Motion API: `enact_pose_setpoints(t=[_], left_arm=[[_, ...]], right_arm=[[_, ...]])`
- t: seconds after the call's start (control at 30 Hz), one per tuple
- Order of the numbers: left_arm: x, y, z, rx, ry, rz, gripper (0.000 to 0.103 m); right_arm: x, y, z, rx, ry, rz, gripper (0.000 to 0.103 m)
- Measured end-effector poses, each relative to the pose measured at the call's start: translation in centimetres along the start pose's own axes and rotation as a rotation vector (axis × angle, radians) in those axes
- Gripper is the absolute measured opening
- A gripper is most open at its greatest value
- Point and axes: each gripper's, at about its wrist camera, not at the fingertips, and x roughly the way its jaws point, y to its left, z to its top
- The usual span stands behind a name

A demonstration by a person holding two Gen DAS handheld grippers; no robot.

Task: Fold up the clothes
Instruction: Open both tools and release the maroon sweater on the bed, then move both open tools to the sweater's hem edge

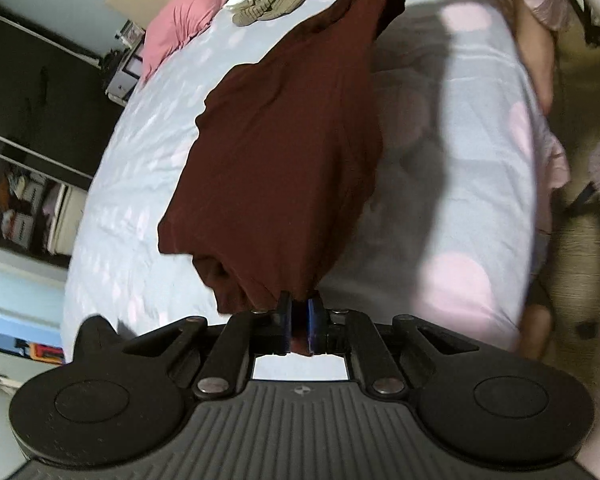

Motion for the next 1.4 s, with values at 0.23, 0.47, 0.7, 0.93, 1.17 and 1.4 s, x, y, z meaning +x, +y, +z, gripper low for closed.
enact_pose_setpoints(t=[0.23,0.47,0.7,0.93,1.17,1.4], left_arm=[[-2.6,-2.5,-0.6,0.115,0.042,-0.194,0.005],[-0.5,-4.3,-0.4,0.117,0.078,-0.286,0.005],[0.4,-4.5,-0.7,0.050,0.100,-0.330,0.012],[-1.5,-1.2,-1.4,-0.110,0.045,-0.351,0.039],[-2.4,5.7,-3.3,-0.457,-0.046,-0.292,0.040],[1.4,11.9,-5.0,-0.747,-0.006,-0.164,0.040]], right_arm=[[-0.2,2.6,0.3,-0.064,0.093,0.210,0.004],[2.8,3.1,0.4,-0.014,0.124,0.243,0.004],[2.3,3.2,0.1,0.039,0.098,0.238,0.014],[0.0,0.8,-0.4,0.157,0.070,0.231,0.030],[0.1,-3.5,-0.3,0.412,0.023,0.070,0.038],[3.1,-9.8,-1.3,0.706,0.068,-0.015,0.038]])
